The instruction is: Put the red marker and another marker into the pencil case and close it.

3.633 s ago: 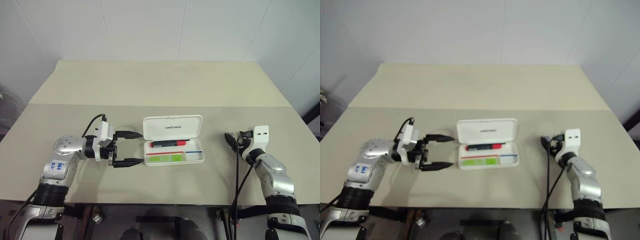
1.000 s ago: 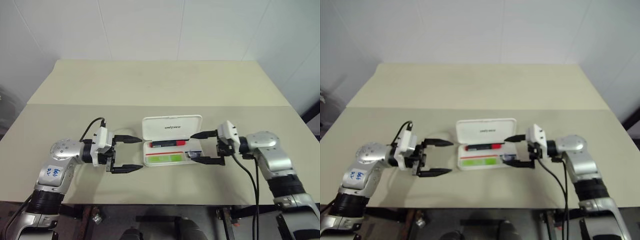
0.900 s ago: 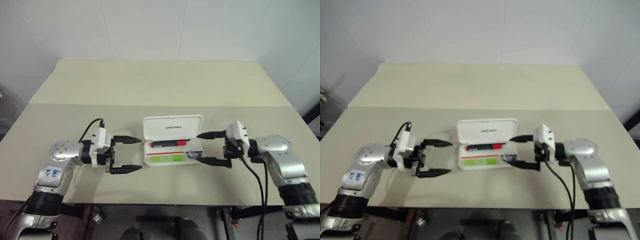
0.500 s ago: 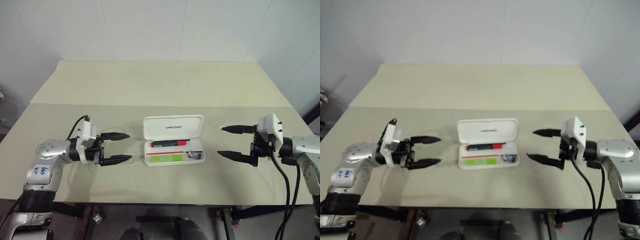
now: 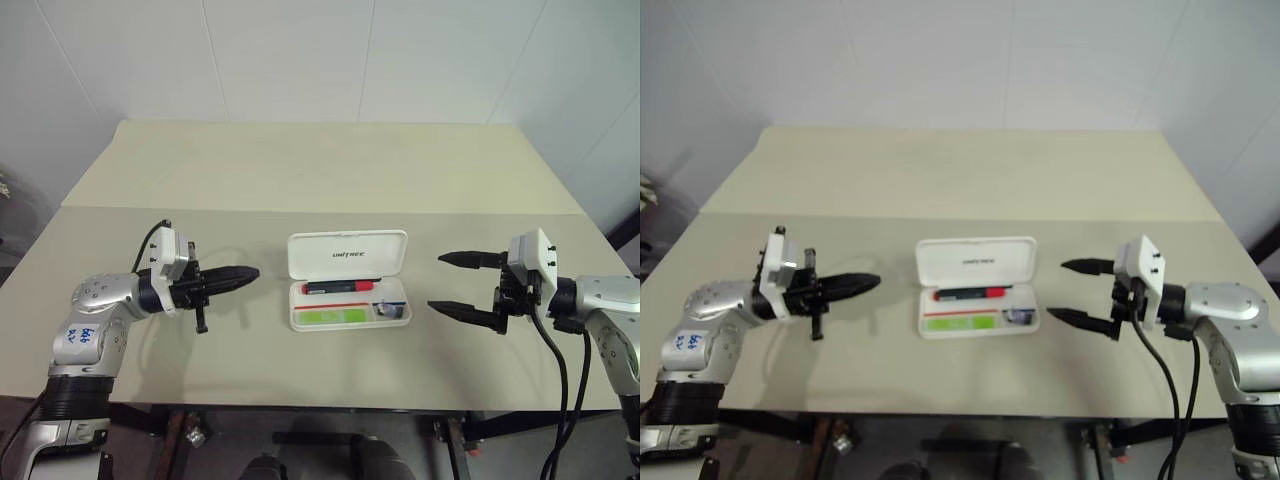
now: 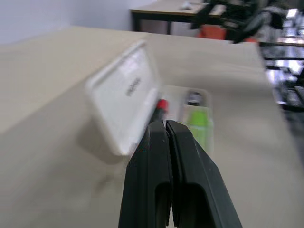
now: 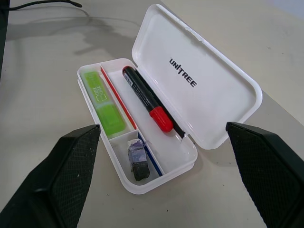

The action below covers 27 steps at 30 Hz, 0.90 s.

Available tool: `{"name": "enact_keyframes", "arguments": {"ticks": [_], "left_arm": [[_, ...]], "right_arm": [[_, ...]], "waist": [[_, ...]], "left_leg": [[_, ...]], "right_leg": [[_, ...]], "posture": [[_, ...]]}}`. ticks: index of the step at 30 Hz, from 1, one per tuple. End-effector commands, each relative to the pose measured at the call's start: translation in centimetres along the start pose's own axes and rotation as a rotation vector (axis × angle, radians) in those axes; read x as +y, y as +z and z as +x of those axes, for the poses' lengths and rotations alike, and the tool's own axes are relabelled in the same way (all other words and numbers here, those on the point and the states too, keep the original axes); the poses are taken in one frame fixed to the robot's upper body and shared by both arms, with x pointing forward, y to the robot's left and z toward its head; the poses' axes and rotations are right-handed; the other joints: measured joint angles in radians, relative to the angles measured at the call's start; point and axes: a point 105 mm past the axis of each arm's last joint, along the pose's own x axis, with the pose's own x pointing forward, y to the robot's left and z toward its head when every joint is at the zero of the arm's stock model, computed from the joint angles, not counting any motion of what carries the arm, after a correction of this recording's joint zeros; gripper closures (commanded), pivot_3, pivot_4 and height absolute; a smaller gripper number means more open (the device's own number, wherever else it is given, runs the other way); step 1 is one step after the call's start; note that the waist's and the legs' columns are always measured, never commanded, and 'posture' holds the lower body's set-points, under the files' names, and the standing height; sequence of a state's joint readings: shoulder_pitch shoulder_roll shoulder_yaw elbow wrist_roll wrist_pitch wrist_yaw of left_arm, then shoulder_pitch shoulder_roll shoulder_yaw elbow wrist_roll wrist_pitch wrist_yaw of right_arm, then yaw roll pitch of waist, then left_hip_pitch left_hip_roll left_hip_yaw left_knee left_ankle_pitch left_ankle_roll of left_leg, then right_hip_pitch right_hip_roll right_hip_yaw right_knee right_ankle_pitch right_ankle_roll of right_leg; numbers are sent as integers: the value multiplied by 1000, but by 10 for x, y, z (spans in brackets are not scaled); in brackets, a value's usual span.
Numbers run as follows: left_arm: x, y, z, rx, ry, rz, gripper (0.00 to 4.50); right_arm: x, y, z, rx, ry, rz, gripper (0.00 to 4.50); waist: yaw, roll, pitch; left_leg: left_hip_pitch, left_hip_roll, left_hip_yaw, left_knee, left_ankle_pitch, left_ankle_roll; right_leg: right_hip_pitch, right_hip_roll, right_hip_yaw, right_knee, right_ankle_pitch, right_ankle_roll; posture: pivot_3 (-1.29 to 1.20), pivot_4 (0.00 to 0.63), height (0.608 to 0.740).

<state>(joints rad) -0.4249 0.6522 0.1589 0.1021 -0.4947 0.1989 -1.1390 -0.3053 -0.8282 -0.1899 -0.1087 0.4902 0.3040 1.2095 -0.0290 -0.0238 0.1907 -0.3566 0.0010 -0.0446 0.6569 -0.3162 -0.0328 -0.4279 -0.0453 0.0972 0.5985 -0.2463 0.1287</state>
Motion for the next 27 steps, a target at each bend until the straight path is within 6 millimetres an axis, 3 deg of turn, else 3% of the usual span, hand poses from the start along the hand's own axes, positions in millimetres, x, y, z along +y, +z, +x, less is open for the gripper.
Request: {"name": "enact_keyframes", "arguments": {"ticks": [1, 4, 9, 12, 17, 27], "left_arm": [[19, 0, -2, 15, 142, 57, 4469], [34, -2, 5, 12, 245, 76, 4469], [58, -5, 39, 26, 342, 102, 4469], [51, -2, 64, 4, 260, 113, 4469], [39, -1, 81, -22, 131, 108, 4469], [-1, -3, 72, -68, -118, 114, 4469]], "right_arm": [[-1, 7, 2, -17, 0, -35, 0], [0, 7, 3, -16, 4, -33, 0], [5, 6, 5, -13, 21, -11, 0], [6, 7, 4, -12, 20, -16, 0], [6, 8, 2, -16, 0, -14, 0], [14, 8, 2, -28, -25, 7, 0]], "waist": [[-1, 0, 0], [1, 0, 0], [12, -1, 0], [17, -1, 0], [10, -1, 0], [4, -1, 0]], "left_leg": [[0, 0, 0, 0, 0, 0], [0, 0, 0, 0, 0, 0], [-1, -1, -1, 2, 0, 0], [-2, -2, -1, 3, 0, 0], [-4, -1, 0, 3, 0, 0], [-3, -1, 0, 4, 0, 0]], "right_leg": [[0, 0, 0, 0, 0, 0], [0, 0, 0, 0, 0, 0], [1, -1, -1, 0, 1, 2], [1, -1, 0, -2, 2, 3], [0, 0, 0, -3, 2, 3], [0, -1, 0, -3, 2, 4]], "posture": [[0, 150, 740], [0, 150, 740], [0, 150, 740], [0, 150, 740], [0, 150, 740], [0, 150, 740]]}}
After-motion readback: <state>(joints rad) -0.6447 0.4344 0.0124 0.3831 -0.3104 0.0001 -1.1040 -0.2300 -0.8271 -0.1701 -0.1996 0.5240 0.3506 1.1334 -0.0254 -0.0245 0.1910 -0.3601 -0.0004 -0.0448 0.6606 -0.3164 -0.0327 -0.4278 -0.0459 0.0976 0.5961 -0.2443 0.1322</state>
